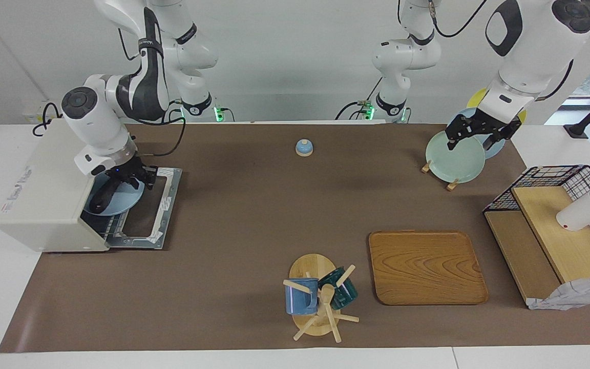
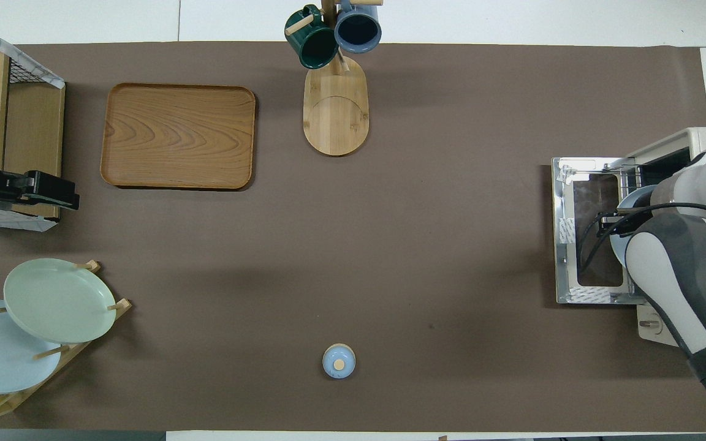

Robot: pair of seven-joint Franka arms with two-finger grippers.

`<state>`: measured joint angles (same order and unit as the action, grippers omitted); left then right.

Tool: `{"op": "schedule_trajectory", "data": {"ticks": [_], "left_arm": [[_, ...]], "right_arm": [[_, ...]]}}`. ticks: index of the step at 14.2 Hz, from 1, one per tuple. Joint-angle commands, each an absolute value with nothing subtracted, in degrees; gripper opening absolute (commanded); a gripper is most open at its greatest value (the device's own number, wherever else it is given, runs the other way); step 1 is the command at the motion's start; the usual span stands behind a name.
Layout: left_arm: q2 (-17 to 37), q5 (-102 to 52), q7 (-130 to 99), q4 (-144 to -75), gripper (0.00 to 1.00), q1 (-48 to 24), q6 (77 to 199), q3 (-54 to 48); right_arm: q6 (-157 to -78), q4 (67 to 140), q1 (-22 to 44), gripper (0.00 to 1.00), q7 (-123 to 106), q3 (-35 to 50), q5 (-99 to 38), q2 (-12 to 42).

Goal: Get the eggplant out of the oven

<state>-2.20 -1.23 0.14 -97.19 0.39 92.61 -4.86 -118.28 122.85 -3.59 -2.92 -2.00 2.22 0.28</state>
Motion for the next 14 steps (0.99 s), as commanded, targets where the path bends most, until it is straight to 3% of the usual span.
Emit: {"op": "schedule_trajectory", "data": {"ticks": [1, 6, 9, 10, 11, 14], "left_arm": [[-2.5, -0.3, 0.5, -97.0, 1.00, 0.9, 92.3, -5.2], [-2.5, -0.3, 0.5, -97.0, 1.00, 0.9, 92.3, -5.2], [-2.5, -0.3, 0.5, -97.0, 1.00, 0.9, 92.3, -5.2], [-2.5, -0.3, 0.4, -97.0, 1.00, 0.9, 92.3, -5.2], [-2.5, -0.3, 0.4, -97.0, 1.00, 0.9, 92.3, -5.2], [-2.5, -0.3, 0.4, -97.0, 1.00, 0.9, 92.3, -5.2]], "right_arm": [[-121.5, 126.7, -6.1, 0.41, -7.2, -1.6, 3.3, -2.1], [-124.3, 129.2, -6.4, 0.39, -8.2, -1.6, 3.3, -2.2], [-126.4, 130.6, -6.3, 0.27, -8.3, -1.6, 3.3, -2.5], [-126.8, 131.0, -6.3, 0.18, -8.4, -1.6, 3.3, -2.6], [-126.5, 131.0, -6.3, 0.02, -8.8, -1.6, 3.3, -2.8], [-124.3, 129.9, -5.5, 0.00, -8.7, -1.5, 4.1, -2.7]]}}
